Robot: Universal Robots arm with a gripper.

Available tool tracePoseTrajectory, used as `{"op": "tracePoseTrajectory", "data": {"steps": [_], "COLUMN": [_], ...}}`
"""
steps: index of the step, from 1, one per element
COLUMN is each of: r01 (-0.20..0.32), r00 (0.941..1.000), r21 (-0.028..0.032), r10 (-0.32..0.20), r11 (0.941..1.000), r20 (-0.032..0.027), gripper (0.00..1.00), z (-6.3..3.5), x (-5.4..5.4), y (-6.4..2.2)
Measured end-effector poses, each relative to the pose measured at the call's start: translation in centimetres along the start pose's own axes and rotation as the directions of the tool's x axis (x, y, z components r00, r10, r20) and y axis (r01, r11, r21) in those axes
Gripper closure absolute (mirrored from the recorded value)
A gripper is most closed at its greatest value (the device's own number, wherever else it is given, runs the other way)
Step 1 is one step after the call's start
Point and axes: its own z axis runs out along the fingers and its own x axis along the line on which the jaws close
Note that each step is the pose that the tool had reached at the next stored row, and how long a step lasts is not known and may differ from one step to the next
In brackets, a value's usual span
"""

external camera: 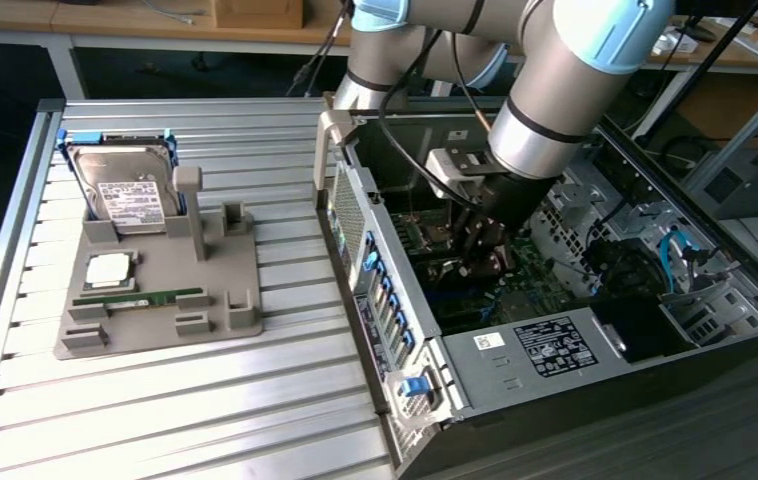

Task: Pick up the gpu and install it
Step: 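Press down on the gpu until it lock into place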

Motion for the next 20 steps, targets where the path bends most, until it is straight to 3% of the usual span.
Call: {"op": "tracePoseTrajectory", "data": {"steps": [12,20], "r01": [0.000,-0.004], "r00": [1.0000,1.0000], "r21": [0.0000,0.0000], "r10": [0.000,0.004], "r11": [1.0000,1.0000], "r20": [0.0004,0.0006], "gripper": [0.73,0.73], "z": [-0.34,-0.30], "x": [0.00,0.00], "y": [-0.05,-0.59]}}
